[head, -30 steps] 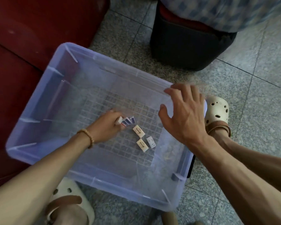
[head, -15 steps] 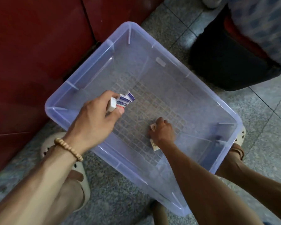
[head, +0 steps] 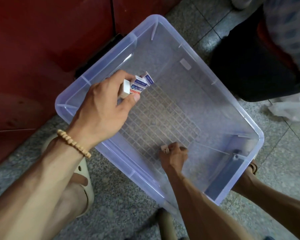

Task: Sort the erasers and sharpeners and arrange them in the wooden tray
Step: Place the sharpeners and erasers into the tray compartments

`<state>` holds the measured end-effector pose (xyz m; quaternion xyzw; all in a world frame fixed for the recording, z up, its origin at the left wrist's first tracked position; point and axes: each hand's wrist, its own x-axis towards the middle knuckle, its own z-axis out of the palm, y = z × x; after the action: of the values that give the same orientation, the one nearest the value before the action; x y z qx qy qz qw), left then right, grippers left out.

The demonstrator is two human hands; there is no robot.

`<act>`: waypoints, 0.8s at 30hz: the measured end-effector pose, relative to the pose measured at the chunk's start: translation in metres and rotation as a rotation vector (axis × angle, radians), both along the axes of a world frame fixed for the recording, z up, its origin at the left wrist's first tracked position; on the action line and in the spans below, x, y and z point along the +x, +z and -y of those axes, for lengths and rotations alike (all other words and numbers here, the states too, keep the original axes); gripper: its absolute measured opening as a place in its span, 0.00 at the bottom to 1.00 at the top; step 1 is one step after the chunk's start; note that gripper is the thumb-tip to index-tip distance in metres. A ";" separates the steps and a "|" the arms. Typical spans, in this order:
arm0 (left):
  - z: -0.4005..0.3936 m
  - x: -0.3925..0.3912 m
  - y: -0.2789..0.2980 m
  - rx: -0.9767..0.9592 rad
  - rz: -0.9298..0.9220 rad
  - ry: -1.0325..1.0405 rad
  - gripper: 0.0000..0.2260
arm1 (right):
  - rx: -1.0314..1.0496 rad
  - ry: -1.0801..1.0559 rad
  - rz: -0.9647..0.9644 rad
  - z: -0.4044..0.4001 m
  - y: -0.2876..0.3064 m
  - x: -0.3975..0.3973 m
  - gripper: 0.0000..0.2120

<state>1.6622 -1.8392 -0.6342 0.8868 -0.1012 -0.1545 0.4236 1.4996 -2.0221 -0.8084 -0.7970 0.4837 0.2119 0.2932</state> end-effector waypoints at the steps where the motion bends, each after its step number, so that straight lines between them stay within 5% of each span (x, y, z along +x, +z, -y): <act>1: -0.001 0.001 0.000 -0.002 0.001 0.004 0.10 | -0.010 0.020 -0.003 0.000 -0.002 0.001 0.13; 11: -0.001 -0.001 -0.016 -0.044 -0.024 0.035 0.10 | 0.015 0.144 0.054 0.014 -0.014 0.001 0.23; 16: -0.004 -0.002 -0.018 -0.061 -0.027 0.058 0.11 | 0.106 0.132 -0.056 0.019 -0.017 0.018 0.14; 20: -0.005 0.002 -0.015 -0.038 -0.051 0.068 0.10 | 0.262 0.094 0.068 0.017 -0.003 0.037 0.06; 24: -0.005 0.007 -0.003 -0.095 -0.165 0.114 0.10 | 0.479 0.066 0.172 0.007 0.040 0.068 0.09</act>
<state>1.6688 -1.8339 -0.6375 0.8543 -0.0229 -0.1976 0.4802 1.5676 -2.0293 -0.7680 -0.7353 0.3665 0.2614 0.5067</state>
